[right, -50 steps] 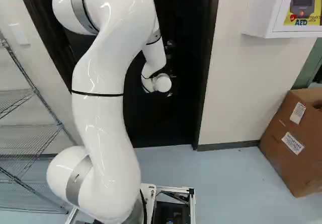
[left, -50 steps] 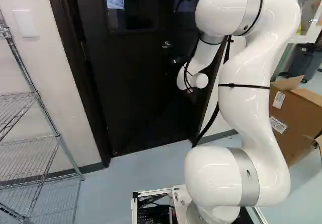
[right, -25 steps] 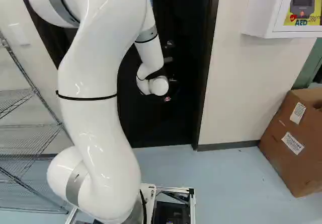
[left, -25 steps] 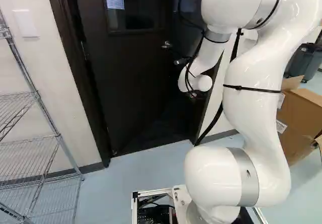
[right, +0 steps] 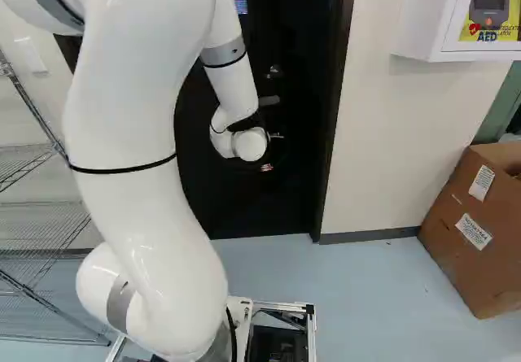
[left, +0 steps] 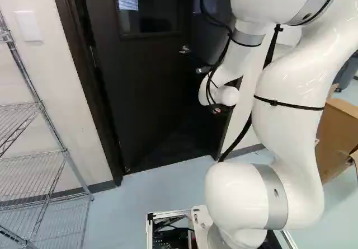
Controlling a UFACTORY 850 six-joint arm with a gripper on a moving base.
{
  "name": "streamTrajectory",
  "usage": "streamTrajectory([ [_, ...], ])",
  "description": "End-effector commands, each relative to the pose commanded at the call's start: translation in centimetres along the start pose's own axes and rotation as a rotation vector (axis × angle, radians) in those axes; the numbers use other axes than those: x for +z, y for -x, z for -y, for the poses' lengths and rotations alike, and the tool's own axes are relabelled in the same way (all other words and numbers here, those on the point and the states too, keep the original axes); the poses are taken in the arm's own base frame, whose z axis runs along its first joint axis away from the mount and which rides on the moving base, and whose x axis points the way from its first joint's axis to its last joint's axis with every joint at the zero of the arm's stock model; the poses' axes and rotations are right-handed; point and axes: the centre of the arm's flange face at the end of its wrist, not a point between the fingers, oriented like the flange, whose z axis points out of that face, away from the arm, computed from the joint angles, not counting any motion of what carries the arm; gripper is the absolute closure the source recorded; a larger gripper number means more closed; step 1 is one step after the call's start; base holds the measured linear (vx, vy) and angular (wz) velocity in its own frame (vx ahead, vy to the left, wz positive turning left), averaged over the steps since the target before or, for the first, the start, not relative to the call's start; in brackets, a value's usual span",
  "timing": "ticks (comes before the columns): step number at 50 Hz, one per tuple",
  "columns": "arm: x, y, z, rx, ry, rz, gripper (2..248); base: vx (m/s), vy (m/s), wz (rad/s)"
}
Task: Open the door and move inside
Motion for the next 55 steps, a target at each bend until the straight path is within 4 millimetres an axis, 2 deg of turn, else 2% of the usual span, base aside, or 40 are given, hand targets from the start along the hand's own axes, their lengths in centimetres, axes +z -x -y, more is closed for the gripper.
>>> streamTrajectory([
  [55, -10.7, 3.7, 1.4, 0.107, 0.119, 0.055, 3, 0.000, 0.000, 0.000],
])
